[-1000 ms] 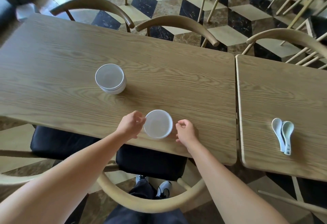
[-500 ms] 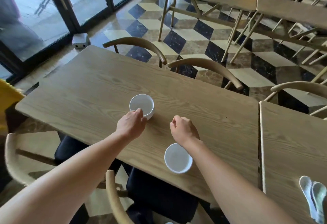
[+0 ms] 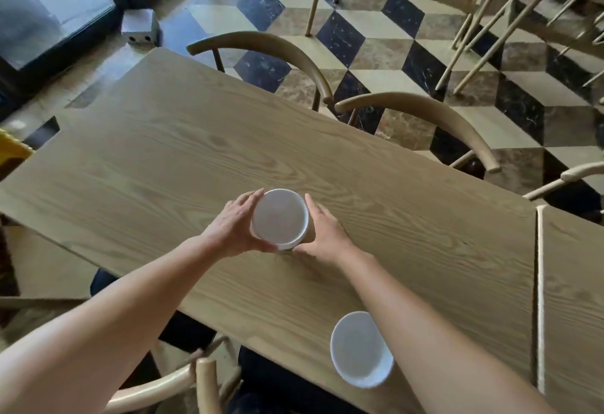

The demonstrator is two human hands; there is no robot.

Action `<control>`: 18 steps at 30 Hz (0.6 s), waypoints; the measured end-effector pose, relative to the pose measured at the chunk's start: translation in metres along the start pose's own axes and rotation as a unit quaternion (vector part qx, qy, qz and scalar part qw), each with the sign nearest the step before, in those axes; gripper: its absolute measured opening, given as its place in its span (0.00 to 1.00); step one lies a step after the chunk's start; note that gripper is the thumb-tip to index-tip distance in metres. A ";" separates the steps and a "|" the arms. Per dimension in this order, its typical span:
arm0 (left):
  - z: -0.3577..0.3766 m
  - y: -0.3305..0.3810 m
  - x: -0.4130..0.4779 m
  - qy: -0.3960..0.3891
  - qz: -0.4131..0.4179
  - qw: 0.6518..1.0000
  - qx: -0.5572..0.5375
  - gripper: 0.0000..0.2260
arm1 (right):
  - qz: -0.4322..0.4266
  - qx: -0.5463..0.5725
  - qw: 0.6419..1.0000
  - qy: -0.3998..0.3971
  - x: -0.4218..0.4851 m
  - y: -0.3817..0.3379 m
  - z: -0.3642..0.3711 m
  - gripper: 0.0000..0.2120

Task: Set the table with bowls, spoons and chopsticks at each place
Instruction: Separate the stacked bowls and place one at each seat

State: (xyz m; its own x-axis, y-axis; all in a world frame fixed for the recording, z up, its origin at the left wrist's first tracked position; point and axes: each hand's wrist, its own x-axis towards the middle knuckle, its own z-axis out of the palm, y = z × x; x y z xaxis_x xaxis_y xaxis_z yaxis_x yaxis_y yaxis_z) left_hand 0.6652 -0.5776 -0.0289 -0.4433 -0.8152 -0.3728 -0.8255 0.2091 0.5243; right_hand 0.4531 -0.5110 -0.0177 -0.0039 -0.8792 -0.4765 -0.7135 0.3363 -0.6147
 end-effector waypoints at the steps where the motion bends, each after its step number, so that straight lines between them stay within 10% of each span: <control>1: 0.002 -0.004 0.003 -0.005 0.005 1.000 -0.010 0.60 | -0.003 0.006 1.000 -0.001 0.004 0.001 0.002 0.58; 18: -0.002 0.001 -0.008 0.044 0.072 0.994 -0.074 0.53 | -0.060 0.083 0.994 0.041 -0.016 -0.004 -0.010 0.53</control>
State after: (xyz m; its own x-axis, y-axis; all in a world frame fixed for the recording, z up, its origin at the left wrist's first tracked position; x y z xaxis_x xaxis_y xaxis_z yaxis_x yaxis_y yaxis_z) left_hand 0.6689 -0.5720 -0.0244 -0.5151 -0.8282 -0.2206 -0.6927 0.2507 0.6762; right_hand 0.4487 -0.5014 -0.0014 0.0128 -0.9383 -0.3455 -0.5869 0.2727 -0.7624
